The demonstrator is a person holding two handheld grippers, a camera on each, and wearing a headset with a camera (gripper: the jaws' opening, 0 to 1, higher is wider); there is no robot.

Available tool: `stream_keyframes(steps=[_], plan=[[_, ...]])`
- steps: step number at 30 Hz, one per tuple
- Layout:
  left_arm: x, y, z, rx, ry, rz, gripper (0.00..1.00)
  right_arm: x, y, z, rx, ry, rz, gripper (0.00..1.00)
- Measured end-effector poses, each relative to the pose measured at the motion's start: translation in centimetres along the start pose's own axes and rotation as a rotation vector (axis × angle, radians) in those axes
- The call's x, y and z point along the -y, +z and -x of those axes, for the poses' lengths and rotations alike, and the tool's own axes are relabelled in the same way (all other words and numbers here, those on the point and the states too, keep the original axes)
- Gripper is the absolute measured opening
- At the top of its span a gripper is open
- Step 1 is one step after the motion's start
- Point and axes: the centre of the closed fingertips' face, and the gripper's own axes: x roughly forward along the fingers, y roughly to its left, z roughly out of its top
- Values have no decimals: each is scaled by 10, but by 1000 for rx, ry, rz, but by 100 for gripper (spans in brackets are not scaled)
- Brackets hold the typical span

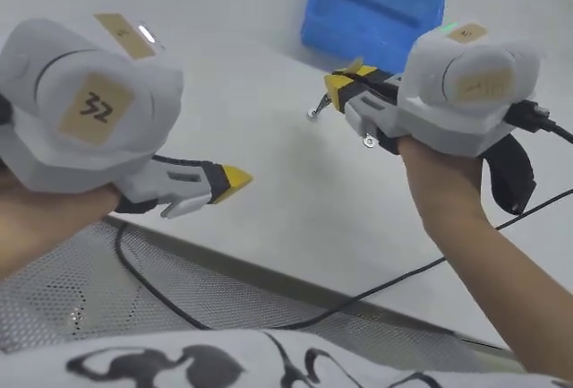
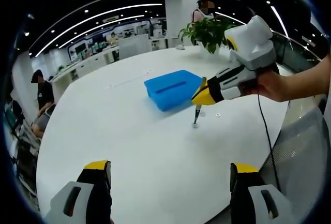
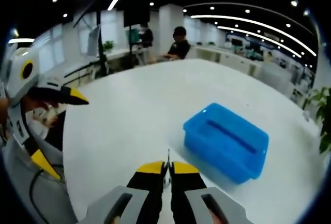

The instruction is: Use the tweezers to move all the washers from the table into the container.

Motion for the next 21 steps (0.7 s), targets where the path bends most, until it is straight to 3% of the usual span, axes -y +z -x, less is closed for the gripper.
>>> stream_keyframes(steps=[7,13,21], plan=[[0,-1,0,-3,-1,0,98,8,22,13,42,-15,-20,0],[0,0,-1,1,1,-1,98,28,47,21,101,-52,-31,0],[0,-1,-1,-1,0,3,99,56,69,17,158,-113,-38,0]])
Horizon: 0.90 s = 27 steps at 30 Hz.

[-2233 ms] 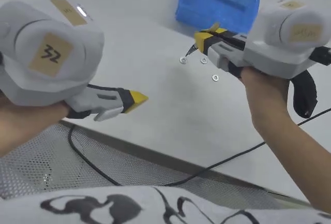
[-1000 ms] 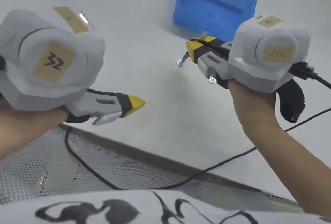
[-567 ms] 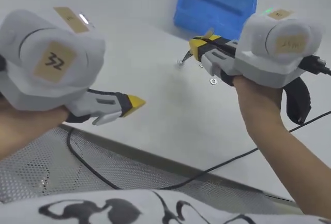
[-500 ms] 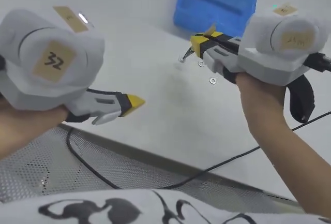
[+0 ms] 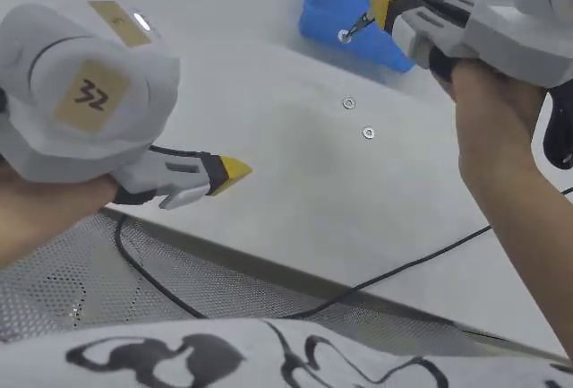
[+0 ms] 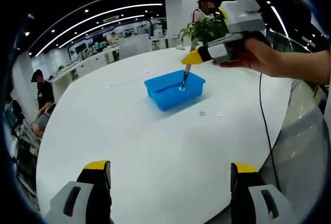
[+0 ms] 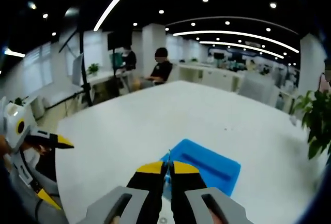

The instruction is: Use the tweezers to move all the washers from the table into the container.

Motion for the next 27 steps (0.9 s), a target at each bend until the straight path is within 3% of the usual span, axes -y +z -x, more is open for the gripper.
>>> stream_keyframes(steps=[8,13,27], plan=[[1,-2,-1,-7,-2,-3,98,20,13,-7,27,-45,7,0],[1,-2,-1,-7,-2,-1,98,26,13,-12,26,-57,7,0],[-2,1,-1,-3,-2,10,98,34,-25,-45,-80,-69,42,0]])
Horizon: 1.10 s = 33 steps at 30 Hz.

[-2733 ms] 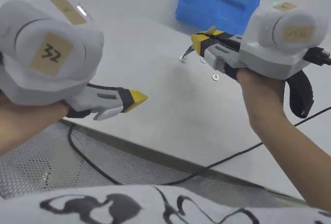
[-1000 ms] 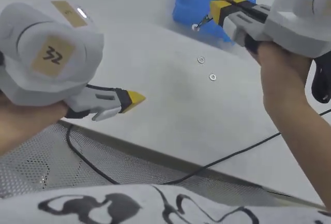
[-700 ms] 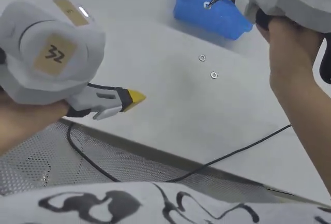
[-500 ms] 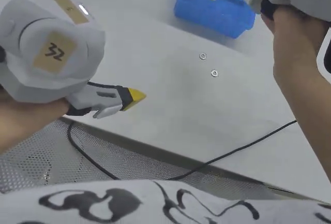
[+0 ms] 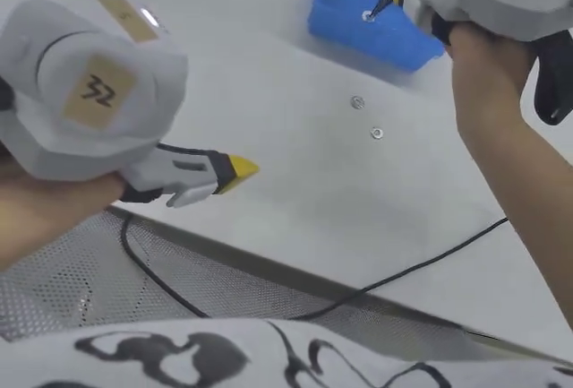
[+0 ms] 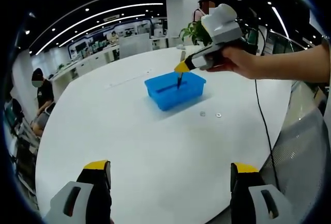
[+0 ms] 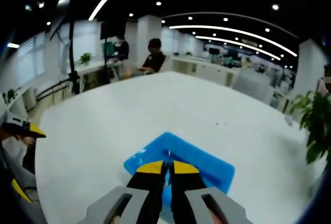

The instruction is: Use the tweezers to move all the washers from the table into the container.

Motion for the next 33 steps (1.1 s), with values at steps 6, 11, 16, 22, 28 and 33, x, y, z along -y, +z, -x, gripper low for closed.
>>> stream_keyframes(steps=[6,11,16,22,28,33], plan=[[1,-2,-1,-10,1,-3,98,-2,-12,-9,-30,11,6,0],[0,-5,-1,-18,3,-6,98,-3,-16,-11,-42,10,14,0],[2,-6,-2,-23,0,-5,98,-3,-22,-15,-54,11,15,0],[1,-7,-2,-25,1,-7,98,-4,-23,-13,-33,5,2,1],[2,-5,0,-19,1,-12,98,-2,-21,-13,-36,-4,5,2],[1,-1,4,-11,8,-26,98,0,-18,-10,-30,12,-79,2]])
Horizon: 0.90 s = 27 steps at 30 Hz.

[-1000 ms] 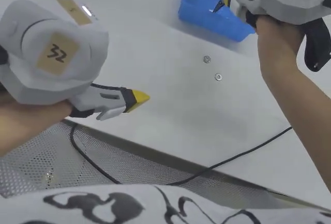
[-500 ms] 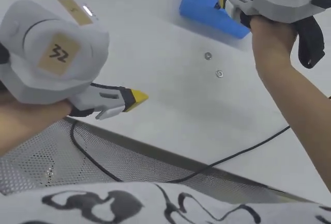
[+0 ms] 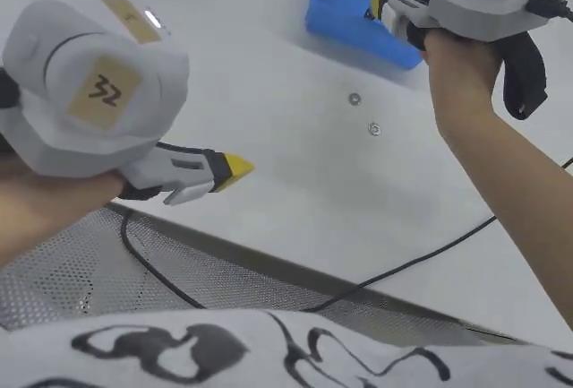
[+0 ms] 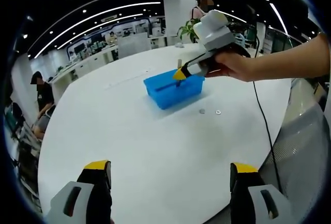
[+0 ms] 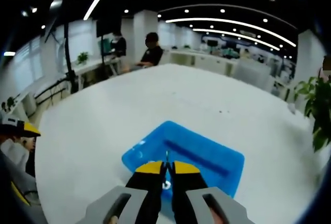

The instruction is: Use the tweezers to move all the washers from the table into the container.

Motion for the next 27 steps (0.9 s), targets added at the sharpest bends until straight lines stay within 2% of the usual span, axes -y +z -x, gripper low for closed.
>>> stream_keyframes(steps=[4,10,12,14,16,22,27], plan=[[-2,3,2,9,8,-4,98,3,7,11,22,-14,-9,2],[0,4,2,12,6,-8,98,4,22,31,70,-7,-42,2],[1,4,2,12,4,-9,98,1,30,43,90,-5,-42,2],[0,5,2,16,6,-9,98,-2,32,46,100,0,-44,2],[1,5,1,17,3,-6,98,-5,35,55,116,3,-48,2],[3,5,0,12,-5,-15,98,-17,29,69,128,16,-70,2],[2,6,-1,12,-4,-12,98,-23,9,72,99,27,-87,2]])
